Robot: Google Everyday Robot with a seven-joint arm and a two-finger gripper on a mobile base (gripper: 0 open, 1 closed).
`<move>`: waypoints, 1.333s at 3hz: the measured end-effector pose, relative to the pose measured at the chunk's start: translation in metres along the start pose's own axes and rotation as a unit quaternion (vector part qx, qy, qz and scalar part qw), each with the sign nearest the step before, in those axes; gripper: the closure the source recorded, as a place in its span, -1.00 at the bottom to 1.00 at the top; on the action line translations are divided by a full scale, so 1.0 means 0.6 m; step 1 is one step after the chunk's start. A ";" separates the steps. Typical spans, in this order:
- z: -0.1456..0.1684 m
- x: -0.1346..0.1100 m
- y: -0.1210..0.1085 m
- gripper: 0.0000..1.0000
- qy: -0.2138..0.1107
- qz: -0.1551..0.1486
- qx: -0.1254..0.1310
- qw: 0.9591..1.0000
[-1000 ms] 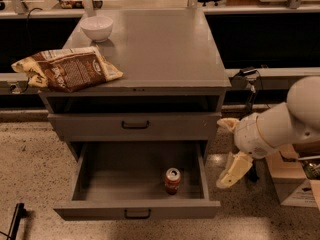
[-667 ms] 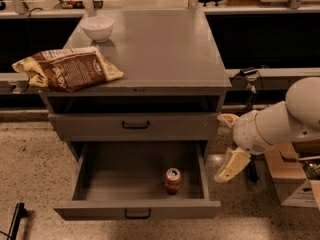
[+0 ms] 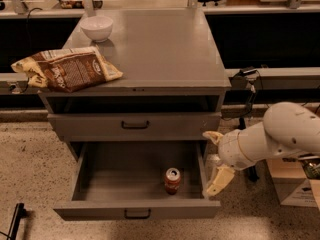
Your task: Pick coke can from middle drawer and place on counter
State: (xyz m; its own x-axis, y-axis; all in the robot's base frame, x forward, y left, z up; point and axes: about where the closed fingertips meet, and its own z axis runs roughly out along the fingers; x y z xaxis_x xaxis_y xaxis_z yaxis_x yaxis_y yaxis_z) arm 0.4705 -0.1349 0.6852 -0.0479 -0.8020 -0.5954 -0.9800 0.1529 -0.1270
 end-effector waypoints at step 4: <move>0.205 0.094 -0.054 -1.00 -0.099 0.058 0.045 0.992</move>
Offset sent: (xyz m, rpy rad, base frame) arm 0.0085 0.0103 -0.0462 0.0796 -0.0639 0.0173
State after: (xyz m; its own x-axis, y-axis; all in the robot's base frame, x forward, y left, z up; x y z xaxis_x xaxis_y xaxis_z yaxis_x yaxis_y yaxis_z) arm 0.5231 -0.1140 0.5583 -0.1111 -0.6476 -0.7538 -0.9485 0.2956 -0.1142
